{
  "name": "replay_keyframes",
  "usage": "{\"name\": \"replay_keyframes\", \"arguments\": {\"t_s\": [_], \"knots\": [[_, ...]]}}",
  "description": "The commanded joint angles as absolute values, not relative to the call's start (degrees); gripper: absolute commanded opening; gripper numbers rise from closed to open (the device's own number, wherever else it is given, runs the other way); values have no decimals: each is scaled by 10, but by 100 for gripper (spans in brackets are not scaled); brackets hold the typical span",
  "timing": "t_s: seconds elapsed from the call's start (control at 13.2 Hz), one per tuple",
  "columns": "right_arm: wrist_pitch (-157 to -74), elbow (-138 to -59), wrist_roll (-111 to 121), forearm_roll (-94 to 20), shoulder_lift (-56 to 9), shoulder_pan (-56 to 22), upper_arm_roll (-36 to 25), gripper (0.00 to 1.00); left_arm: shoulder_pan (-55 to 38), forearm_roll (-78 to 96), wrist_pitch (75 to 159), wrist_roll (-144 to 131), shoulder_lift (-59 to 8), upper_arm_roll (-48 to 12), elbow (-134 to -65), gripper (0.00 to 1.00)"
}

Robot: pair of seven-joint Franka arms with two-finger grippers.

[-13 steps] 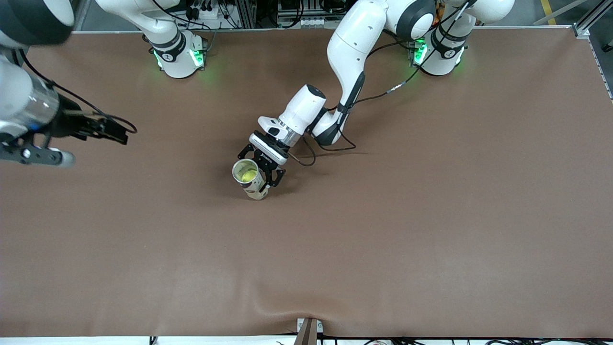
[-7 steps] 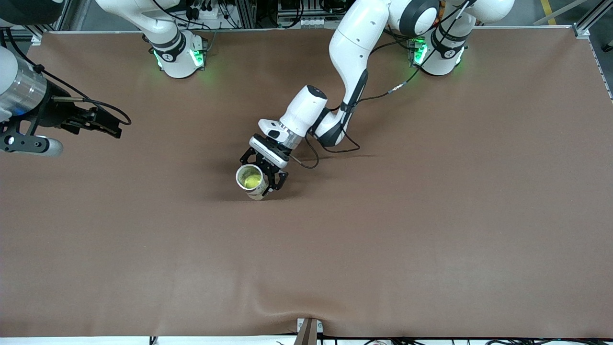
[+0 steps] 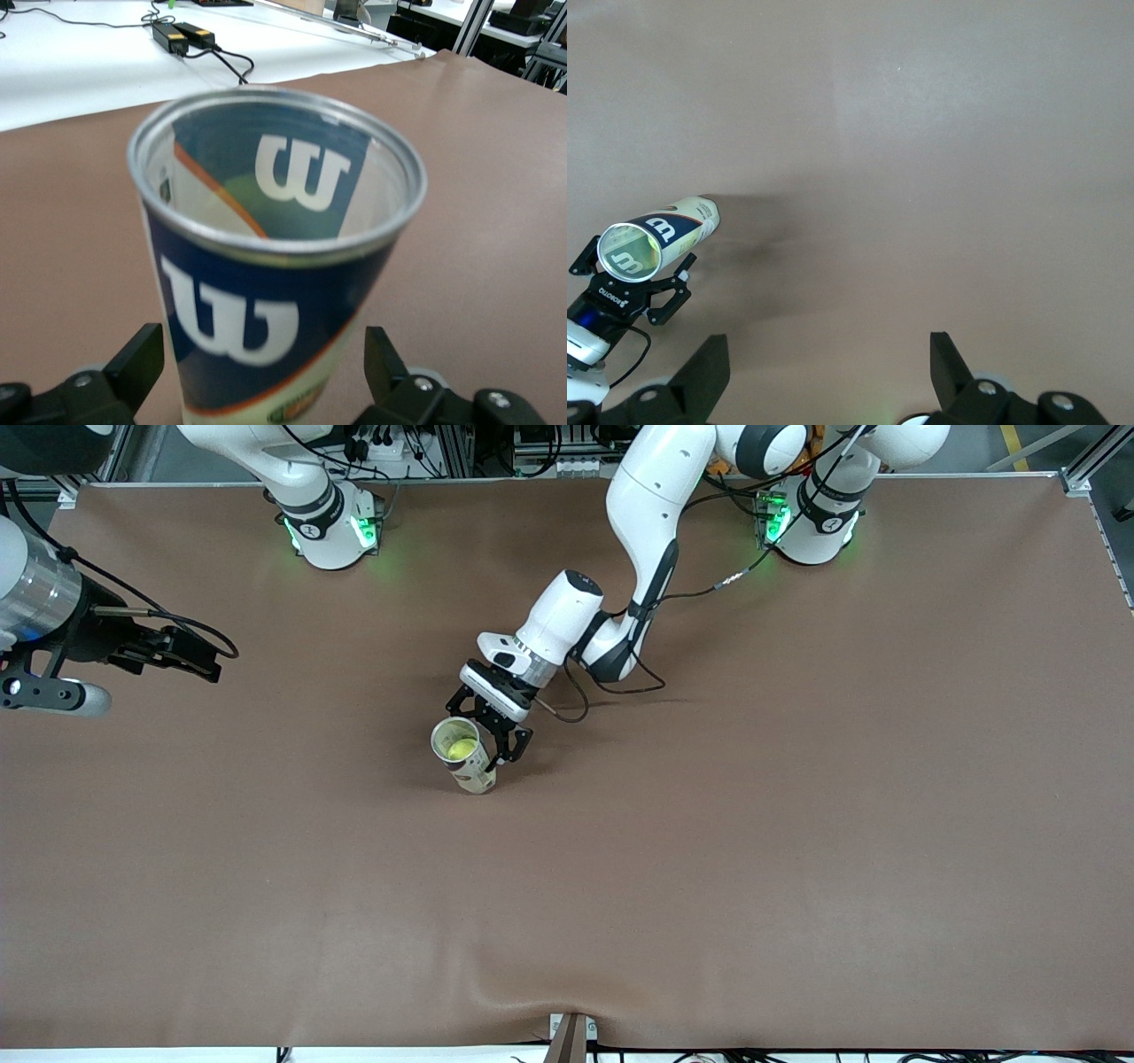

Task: Insert tennis ball vertically with right arm
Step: 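Set the can upright on the table and open the left gripper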

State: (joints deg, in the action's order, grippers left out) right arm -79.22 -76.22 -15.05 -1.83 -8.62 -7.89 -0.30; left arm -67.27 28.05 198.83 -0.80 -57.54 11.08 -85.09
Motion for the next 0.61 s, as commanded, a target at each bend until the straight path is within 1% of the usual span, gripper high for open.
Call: {"name": "replay_keyframes", "arguments": {"t_s": [0.0,0.15,0.3,0.38,0.53], "knots": [[-788,-761,-145,-13,-66,-66,7,100,-686,294,1980,4,-544,118,-896,100],[-812,-793,-142,-13,-45,-66,6,100,-693,294,1980,4,-540,118,-916,100],[-857,-852,-142,-12,-7,-70,2,100,-700,295,1979,4,-519,117,-950,100],[-866,-871,-142,-12,4,-81,-13,100,-702,294,1974,4,-502,117,-972,100],[-874,-888,-141,-12,16,-123,-54,100,-707,295,1927,4,-454,116,-1021,100]]}}
